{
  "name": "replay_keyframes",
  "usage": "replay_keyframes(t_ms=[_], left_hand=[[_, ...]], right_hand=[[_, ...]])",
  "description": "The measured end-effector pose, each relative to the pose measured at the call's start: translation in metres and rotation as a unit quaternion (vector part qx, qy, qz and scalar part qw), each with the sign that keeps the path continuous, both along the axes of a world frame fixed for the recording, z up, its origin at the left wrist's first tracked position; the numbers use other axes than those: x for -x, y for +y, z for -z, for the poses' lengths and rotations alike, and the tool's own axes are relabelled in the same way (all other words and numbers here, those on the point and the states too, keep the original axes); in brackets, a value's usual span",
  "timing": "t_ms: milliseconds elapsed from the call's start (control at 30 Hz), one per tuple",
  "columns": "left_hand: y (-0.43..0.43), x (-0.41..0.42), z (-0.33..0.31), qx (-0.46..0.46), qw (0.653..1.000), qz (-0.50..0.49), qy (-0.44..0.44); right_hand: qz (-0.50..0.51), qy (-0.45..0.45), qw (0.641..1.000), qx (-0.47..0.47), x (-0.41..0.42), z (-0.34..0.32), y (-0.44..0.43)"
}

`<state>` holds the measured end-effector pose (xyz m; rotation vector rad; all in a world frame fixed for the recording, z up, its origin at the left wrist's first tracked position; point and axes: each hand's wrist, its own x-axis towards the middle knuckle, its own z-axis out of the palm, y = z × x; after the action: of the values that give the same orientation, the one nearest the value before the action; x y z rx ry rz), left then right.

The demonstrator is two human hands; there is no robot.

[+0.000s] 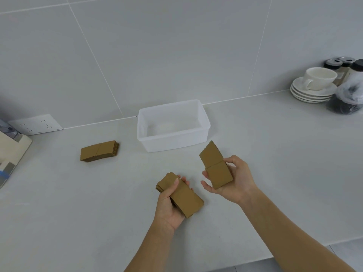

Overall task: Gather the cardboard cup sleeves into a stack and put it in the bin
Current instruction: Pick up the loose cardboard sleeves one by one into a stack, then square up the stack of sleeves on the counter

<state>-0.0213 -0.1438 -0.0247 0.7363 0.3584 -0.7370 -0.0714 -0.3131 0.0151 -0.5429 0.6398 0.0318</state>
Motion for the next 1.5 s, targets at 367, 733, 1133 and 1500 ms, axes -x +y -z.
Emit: replay_keyframes(t_ms=[367,733,1133,1500], left_hand=[[0.015,-0.001,-0.001,0.034,0.999,-0.032,0.001],[0.023,0.003,-0.008,0.049,0.999,-0.001,-0.021],[0.032,0.004,-0.008,0.038,0.999,0.017,-0.029],[0.048,-0.006,-0.006,-0.132,0.978,0.088,-0.135]], right_hand=[[-0.123,-0.049,0.966,0.221,-0.006,0.001,0.021],[-0.202,-0.058,0.891,0.402,-0.01,0.002,0.061],[-0.21,-0.057,0.838,0.501,-0.013,0.02,0.089],[-0.235,-0.083,0.721,0.646,-0.017,0.019,0.085]])
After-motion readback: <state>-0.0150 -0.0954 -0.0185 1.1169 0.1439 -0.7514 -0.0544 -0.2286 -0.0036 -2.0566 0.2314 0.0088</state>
